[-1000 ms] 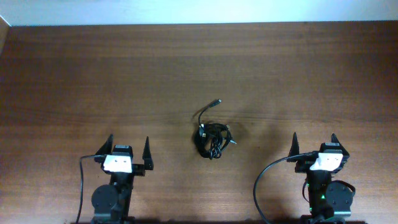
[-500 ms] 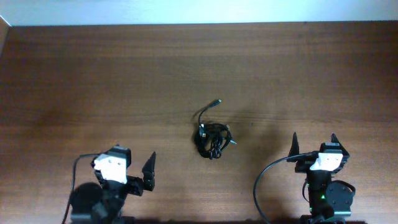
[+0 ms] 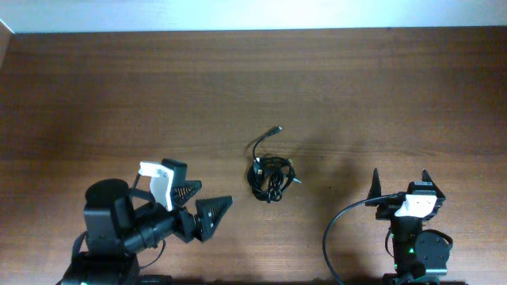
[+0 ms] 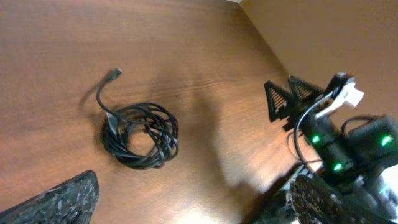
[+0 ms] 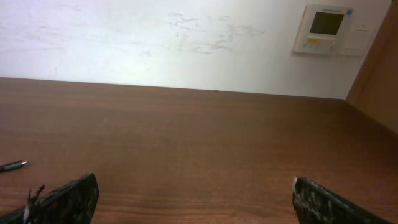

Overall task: Untangle cables
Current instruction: 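Reach the left gripper to the cable bundle and grasp a cable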

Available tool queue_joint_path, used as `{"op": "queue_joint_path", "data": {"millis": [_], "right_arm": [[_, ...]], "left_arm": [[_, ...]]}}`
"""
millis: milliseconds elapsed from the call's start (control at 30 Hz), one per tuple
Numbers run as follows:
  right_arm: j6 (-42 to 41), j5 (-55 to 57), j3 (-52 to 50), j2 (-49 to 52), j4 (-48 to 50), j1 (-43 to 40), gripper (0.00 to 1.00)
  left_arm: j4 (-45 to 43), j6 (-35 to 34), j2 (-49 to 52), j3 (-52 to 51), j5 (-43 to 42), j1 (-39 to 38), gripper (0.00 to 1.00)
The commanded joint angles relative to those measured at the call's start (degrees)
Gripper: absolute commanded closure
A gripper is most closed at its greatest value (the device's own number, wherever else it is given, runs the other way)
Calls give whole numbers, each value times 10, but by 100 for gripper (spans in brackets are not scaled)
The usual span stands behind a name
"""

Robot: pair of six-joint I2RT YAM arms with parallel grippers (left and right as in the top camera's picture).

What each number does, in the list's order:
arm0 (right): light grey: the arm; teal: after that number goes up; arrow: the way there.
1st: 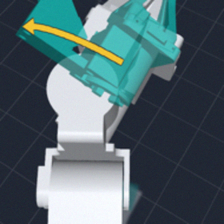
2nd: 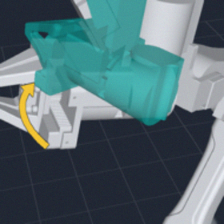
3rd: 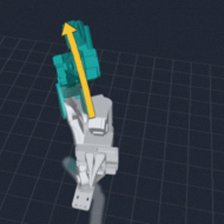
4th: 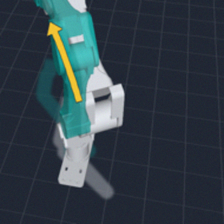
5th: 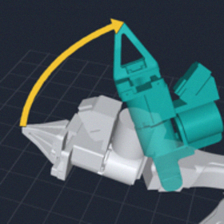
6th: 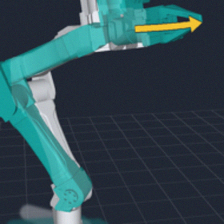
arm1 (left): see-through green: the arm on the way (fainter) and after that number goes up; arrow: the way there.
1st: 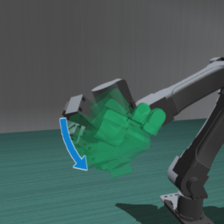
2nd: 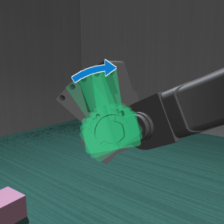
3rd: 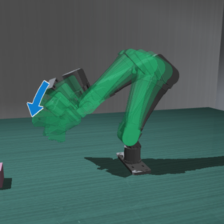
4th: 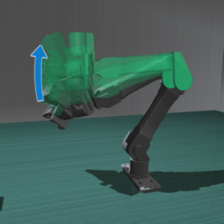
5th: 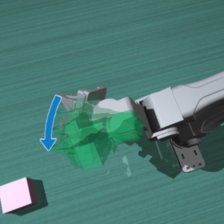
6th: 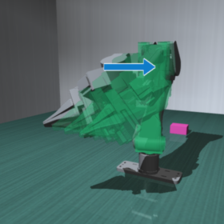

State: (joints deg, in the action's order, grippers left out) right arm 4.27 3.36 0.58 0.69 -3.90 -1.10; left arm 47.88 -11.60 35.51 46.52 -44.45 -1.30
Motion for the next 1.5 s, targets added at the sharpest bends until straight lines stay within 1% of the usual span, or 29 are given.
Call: {"op": "queue_joint_path", "data": {"millis": [0, 33, 67, 100, 167, 233, 267, 367, 433, 500, 567, 600, 633, 700, 733, 767, 833, 867, 900, 933, 967, 1033, 1100, 1200, 1267, 1367, 1467], "right_arm": [[-7, -1, -3, -4, -5, -4, 2], [-7, -1, -3, -4, -5, -4, 2], [-7, -1, -3, -4, -5, -4, 2], [-7, -1, -3, -4, -5, -4, 2], [-7, -1, -3, -4, -5, -4, 1], [-7, -1, -3, -4, -5, -4, 2], [-7, -1, -3, -4, -5, -4, 2], [-7, -1, -3, -4, -5, -4, 1], [-7, -1, -3, -4, -5, -4, 1], [-7, -1, -3, -4, -5, -4, 1], [-7, -1, -3, -4, -5, -4, 2], [-7, -1, -3, -4, -5, -4, 2], [-7, -1, -3, -4, -5, -4, 1], [-7, -1, -3, -4, -5, -4, 1], [-7, -1, -3, -4, -5, -4, 1], [-7, -1, -3, -4, -5, -4, 2], [-7, -1, -3, -4, -5, -4, 2], [-7, -1, -3, -4, -5, -4, 1], [-7, -1, -3, -4, -5, -4, 2], [-7, -1, -3, -4, -5, -4, 2], [-7, -1, -3, -4, -5, -4, 2], [-7, -1, -3, -4, -5, -4, 2], [-7, -1, -3, -4, -5, -4, 2], [-7, -1, -3, -4, -5, -4, 2], [-7, -1, -3, -4, -5, -4, 2], [-7, -1, -3, -4, -5, -4, 2], [-7, -2, -3, -4, -3, -4, 2]], "left_arm": [[12, -283, 32, 5, 98, 3, 15], [13, -345, 43, 0, 123, 3, 13], [13, -381, 51, -3, 136, 2, 12], [13, -431, 66, -9, 144, 2, 12], [19, -496, 96, -15, 142, 2, 12], [28, -548, 146, -15, 143, -9, 11], [28, -563, 158, -15, 143, -14, 10], [23, -672, 251, -15, 143, -63, 5], [5, -699, 303, -15, 136, -97, 6], [-69, -718, 377, -15, 125, -143, 7], [-128, -718, 425, -15, 123, -170, 16], [-149, -722, 449, -15, 124, -181, 29], [-162, -746, 480, -15, 123, -195, 35], [-162, -796, 538, -15, 126, -218, 33], [-167, -811, 558, -15, 125, -225, 35], [-192, -823, 586, -15, 126, -238, 40], [-242, -822, 617, -15, 127, -257, 46], [-268, -822, 631, -15, 135, -266, 60], [-283, -822, 640, -15, 156, -273, 86], [-282, -819, 645, -15, 186, -278, 100], [-281, -792, 645, -15, 209, -278, 100], [-281, -735, 644, -15, 227, -275, 100], [-281, -656, 638, -15, 206, -257, 100], [-275, -491, 602, -15, 176, -227, 100], [-238, -412, 555, -15, 172, -209, 100], [-170, -339, 477, -15, 175, -196, 100], [-135, -311, 442, -15, 185, -196, 100]]}}
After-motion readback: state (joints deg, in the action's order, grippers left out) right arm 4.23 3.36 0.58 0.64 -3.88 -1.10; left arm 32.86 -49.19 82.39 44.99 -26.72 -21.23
